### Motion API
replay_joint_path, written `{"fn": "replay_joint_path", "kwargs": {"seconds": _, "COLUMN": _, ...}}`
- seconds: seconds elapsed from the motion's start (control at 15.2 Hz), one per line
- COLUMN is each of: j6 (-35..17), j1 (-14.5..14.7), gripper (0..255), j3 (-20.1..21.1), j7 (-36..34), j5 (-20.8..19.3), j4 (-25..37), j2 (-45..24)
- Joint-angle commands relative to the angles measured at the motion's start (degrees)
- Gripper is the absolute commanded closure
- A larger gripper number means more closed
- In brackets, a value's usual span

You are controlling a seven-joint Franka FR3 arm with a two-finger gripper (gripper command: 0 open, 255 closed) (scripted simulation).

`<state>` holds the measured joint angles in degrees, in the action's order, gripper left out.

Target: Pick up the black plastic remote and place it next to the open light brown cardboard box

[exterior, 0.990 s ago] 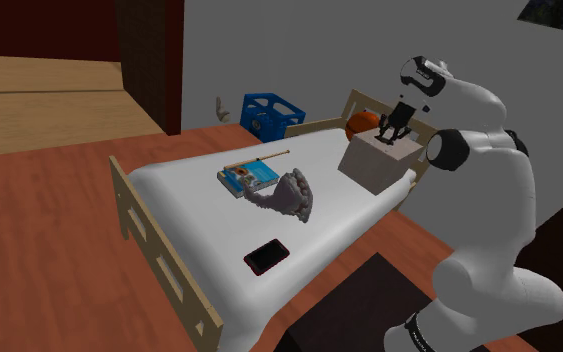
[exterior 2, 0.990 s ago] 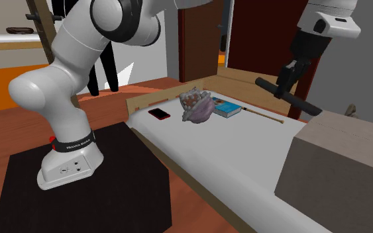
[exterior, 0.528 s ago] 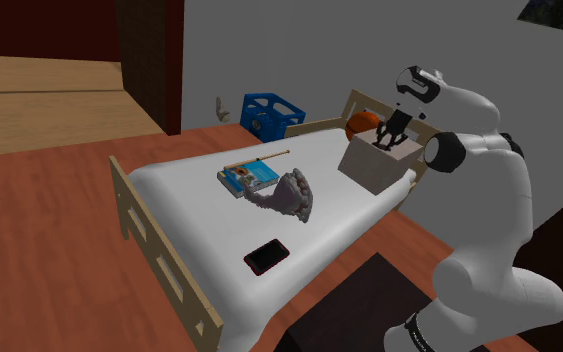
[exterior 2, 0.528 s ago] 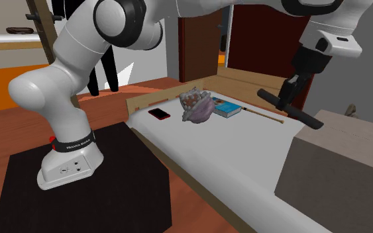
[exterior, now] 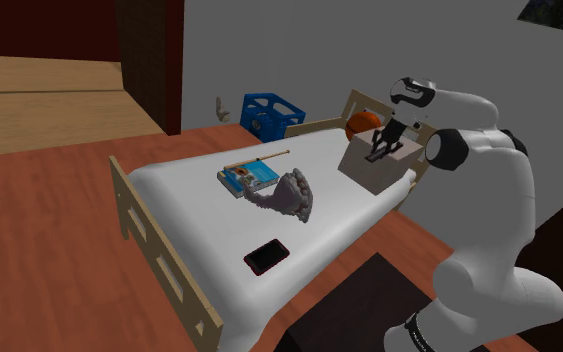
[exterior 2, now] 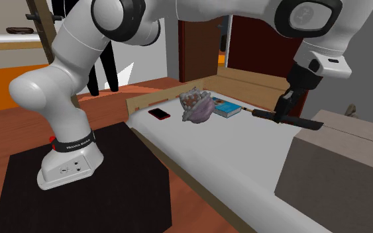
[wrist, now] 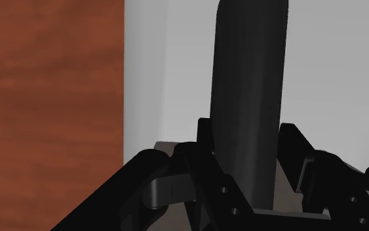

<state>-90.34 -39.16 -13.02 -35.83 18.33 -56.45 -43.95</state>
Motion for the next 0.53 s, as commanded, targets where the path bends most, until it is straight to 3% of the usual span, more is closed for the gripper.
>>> {"fn": "replay_joint_path", "kwargs": {"seconds": 0.0, "j6": -1.3, "j1": 0.1, "gripper": 255, "j3": 0.0, "j7": 0.2, "j5": 0.0, "j4": -1.3, "j2": -0.3}}
{"fn": "replay_joint_path", "kwargs": {"seconds": 0.46, "j6": -6.3, "j1": 0.7, "gripper": 255, "j3": 0.1, "j7": 1.3, "j5": 0.3, "j4": -5.9, "j2": -0.7}}
